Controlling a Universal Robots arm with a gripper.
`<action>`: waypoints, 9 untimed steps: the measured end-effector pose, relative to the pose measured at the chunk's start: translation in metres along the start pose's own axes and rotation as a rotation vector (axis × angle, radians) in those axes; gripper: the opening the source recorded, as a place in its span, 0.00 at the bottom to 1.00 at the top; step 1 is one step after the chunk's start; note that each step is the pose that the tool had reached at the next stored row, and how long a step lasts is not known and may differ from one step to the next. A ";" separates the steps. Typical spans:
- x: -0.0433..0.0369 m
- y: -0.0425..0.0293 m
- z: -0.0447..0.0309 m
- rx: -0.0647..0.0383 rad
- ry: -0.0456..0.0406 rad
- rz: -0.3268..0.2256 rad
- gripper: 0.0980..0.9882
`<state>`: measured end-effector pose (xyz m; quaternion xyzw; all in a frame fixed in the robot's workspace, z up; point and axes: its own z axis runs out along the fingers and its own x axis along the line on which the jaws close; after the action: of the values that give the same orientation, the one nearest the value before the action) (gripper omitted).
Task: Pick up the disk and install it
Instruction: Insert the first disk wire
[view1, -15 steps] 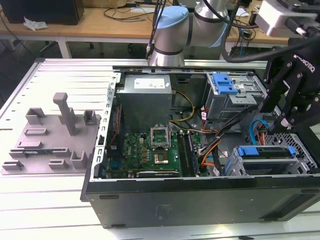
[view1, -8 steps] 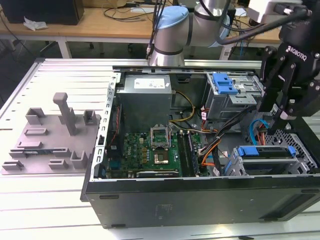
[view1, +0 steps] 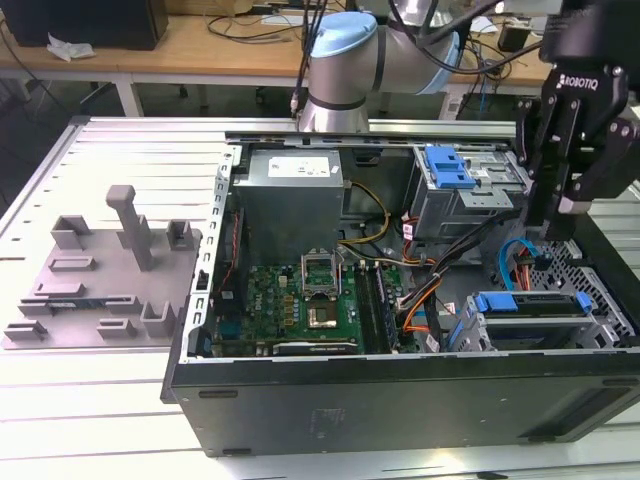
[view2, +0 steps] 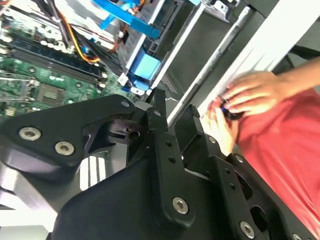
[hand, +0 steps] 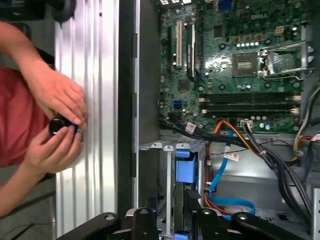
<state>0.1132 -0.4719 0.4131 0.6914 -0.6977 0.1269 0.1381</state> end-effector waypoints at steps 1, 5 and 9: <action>-0.0016 0.0000 -0.0006 0.000 0.0123 0.000 0.29; -0.0225 0.0000 -0.0073 0.001 0.0401 0.000 0.29; -0.0282 -0.0027 -0.0061 0.007 0.0402 -0.016 0.29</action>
<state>0.1162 -0.4435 0.4083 0.6947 -0.6888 0.1422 0.1506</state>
